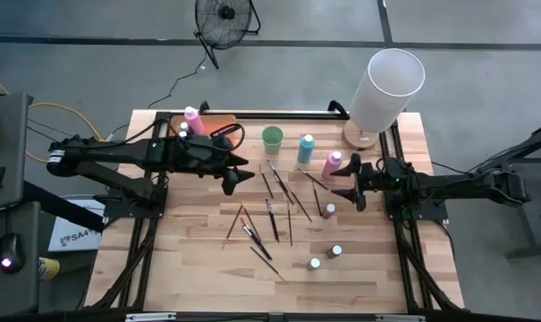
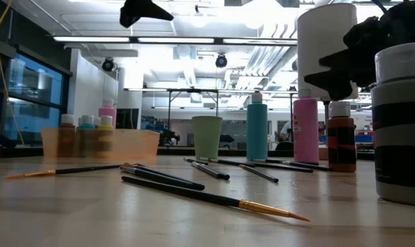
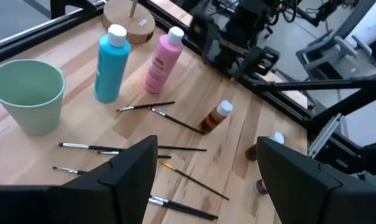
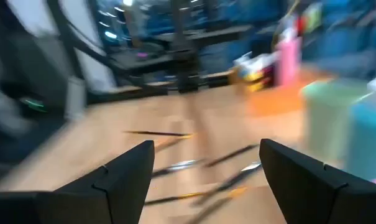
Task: Pick & Place Paint Supplies
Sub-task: Put the brown paint bottle into the orange bin
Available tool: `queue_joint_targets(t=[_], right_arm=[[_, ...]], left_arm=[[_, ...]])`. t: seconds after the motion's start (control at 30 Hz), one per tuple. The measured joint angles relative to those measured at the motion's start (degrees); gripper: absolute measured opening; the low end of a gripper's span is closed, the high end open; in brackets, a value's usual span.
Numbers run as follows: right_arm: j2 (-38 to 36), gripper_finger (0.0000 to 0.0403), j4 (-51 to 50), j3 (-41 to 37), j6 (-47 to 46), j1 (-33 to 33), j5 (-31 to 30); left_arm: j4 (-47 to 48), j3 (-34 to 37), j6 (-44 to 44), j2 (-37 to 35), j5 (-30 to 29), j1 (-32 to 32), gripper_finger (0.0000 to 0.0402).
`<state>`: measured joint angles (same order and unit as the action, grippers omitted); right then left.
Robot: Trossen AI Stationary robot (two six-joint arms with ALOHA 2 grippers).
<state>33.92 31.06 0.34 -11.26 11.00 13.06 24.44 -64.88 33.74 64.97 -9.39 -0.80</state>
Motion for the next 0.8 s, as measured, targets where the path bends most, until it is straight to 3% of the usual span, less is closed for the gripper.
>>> queue_joint_targets(t=[0.17,0.4,0.63,0.8], right_arm=[[-0.23,0.0286,0.0,0.0,-9.46,-0.02,11.57],[-0.25,0.0286,0.25,0.0,-33.97,-0.02,19.46],[-0.24,0.0286,0.85,0.0,-47.48,-0.02,19.92],[-0.23,0.0286,0.75,0.3,-44.35,-0.42,15.46]], left_arm=[[-0.62,0.0,1.05,0.0,-0.26,0.0,0.0267],[-0.63,0.0,1.07,0.0,-0.29,0.0,0.0267],[-0.61,0.0,1.07,0.0,-0.37,0.02,0.0267],[-0.31,0.0,1.07,0.0,-0.37,0.02,0.0267]])
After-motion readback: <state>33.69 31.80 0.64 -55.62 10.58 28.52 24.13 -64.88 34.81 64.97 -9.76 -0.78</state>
